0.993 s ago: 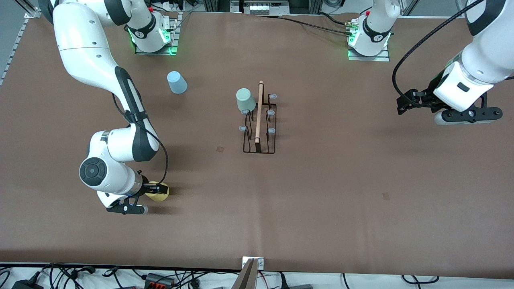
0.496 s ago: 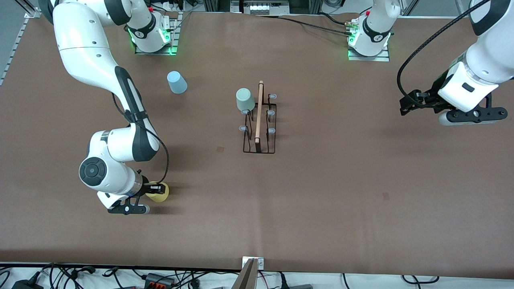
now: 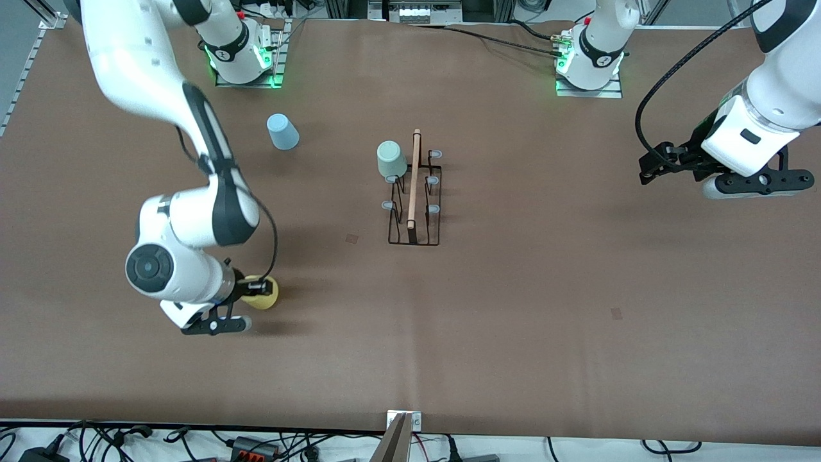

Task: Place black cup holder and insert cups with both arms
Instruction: 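Carry the yellow cup to the holder with the right gripper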

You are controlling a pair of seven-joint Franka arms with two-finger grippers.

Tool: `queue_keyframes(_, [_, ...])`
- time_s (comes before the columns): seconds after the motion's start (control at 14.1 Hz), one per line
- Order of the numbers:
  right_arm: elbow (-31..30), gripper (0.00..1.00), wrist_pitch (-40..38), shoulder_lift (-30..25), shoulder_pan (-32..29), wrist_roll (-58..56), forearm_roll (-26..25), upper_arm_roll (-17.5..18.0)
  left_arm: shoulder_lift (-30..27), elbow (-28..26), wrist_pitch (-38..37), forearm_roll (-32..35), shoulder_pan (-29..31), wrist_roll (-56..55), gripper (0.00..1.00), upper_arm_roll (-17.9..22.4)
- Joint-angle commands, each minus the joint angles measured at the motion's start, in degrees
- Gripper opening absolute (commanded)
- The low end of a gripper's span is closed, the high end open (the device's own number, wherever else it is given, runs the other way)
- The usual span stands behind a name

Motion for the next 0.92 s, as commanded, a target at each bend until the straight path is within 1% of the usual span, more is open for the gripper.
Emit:
queue_keyframes(0.0, [-1.6,0.28,-4.0,-6.1,5.8,3.9,0.2,-0.2,-0.1,1.2,-0.4,0.0,0.7,1.0,1.00,-0.3])
queue_keyframes(0.21, [-1.6,0.28,-7.5,-8.5,13.9,14.2,0.0,-0.2,-0.2,1.1,-0.4,-0.1,1.1,1.0,1.00,0.2])
queue_keyframes(0.43, [-1.6,0.28,-8.0,-9.3,20.7,22.1,0.1,-0.2,0.0,1.0,-0.1,0.0,0.7,0.5,1.00,-0.3])
queue_keyframes(0.64, [-1.6,0.28,-6.8,-8.3,23.9,29.8,-0.4,-0.2,0.2,1.2,-0.2,0.0,0.8,1.0,1.00,-0.3])
queue_keyframes(0.85, [-1.8,0.28,-6.3,-7.3,24.1,30.1,-0.4,-0.2,0.3,1.3,0.0,0.2,0.8,1.0,1.00,-0.2])
